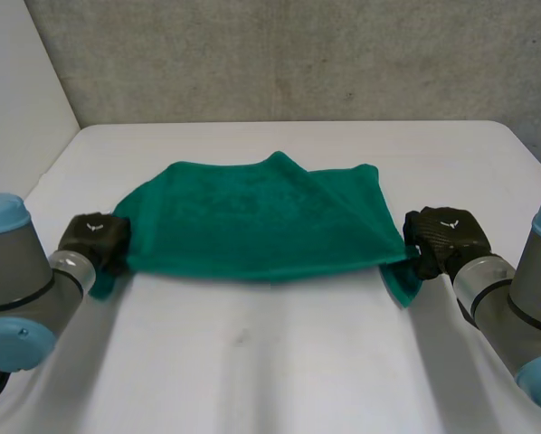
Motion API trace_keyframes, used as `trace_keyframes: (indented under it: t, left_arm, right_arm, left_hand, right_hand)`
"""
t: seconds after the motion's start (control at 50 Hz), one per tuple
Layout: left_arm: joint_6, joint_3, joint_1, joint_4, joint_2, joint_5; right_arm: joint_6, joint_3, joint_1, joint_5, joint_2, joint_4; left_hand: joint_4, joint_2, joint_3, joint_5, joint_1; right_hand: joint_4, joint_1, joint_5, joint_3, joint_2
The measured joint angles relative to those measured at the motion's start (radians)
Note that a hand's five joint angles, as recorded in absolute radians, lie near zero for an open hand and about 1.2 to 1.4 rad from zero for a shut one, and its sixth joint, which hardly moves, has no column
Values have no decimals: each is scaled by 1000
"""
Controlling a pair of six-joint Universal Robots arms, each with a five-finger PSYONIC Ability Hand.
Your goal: Fold the towel.
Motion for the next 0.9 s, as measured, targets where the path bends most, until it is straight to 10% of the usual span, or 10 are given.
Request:
trace_keyframes:
  t: [0.54,0.64,0.9]
  left_arm:
    - [2,-28,-5,14,-23,5]
    - [2,-35,-5,14,-6,4]
    - [36,-128,-9,-93,374,-1]
  right_arm:
    - [-6,0,0,-1,-1,1]
    - [-10,-7,-1,-1,-1,2]
    - [-301,-104,-17,13,-159,178]
  left_hand:
    - [-158,-154,-151,-88,-146]
    - [111,112,112,144,93]
    - [137,141,139,145,93]
  right_hand:
    - [0,0,0,0,0]
    - [0,0,0,0,0]
    - [0,0,0,0,0]
